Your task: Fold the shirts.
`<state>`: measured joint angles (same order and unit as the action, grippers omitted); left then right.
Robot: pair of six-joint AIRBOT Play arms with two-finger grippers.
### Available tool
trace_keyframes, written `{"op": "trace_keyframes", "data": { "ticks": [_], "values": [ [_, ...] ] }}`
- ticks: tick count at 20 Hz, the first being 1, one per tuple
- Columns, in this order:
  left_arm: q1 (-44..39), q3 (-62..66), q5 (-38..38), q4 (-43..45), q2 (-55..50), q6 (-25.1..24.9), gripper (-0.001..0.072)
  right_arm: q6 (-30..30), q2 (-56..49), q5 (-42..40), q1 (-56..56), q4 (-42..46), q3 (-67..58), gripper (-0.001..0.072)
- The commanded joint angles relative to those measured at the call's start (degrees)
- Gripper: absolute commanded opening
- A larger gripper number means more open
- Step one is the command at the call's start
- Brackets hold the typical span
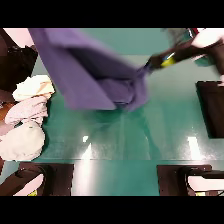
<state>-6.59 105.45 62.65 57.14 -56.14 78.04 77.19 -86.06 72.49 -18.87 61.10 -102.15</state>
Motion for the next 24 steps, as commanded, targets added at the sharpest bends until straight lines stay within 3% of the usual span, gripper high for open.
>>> {"op": "trace_keyframes", "data": {
  "ticks": [1, 8, 15, 17, 19, 24],
  "values": [
    [0.0, 12.1, -4.0, -0.8, 0.0, 0.0, 0.0024, 1.5, 10.7, -6.6, 8.4, 3.4, -10.2, 0.0015],
    [0.0, 15.7, -7.4, -14.4, 2.4, -0.1, 0.0024, 1.4, 27.7, -15.4, 21.3, 3.5, -17.4, 0.0014],
    [0.0, 15.7, -8.6, -18.6, 6.5, 0.0, 0.0024, 1.1, 36.3, -16.3, 31.9, 3.3, -17.4, 0.0013],
    [0.0, 15.5, -4.3, -16.9, 6.1, 0.1, 0.0023, 1.1, 35.3, -14.6, 30.9, 3.3, -17.4, 0.0012],
    [0.0, 10.6, -0.4, -11.6, 5.1, 5.0, 0.0023, 1.2, 31.8, -11.1, 27.5, 3.0, -17.4, 0.0012],
    [0.0, -14.6, 1.9, 3.1, -0.3, 9.5, 0.0023, 4.4, 14.7, -0.1, 12.6, 8.7, -13.7, 0.0012]
  ]
}}
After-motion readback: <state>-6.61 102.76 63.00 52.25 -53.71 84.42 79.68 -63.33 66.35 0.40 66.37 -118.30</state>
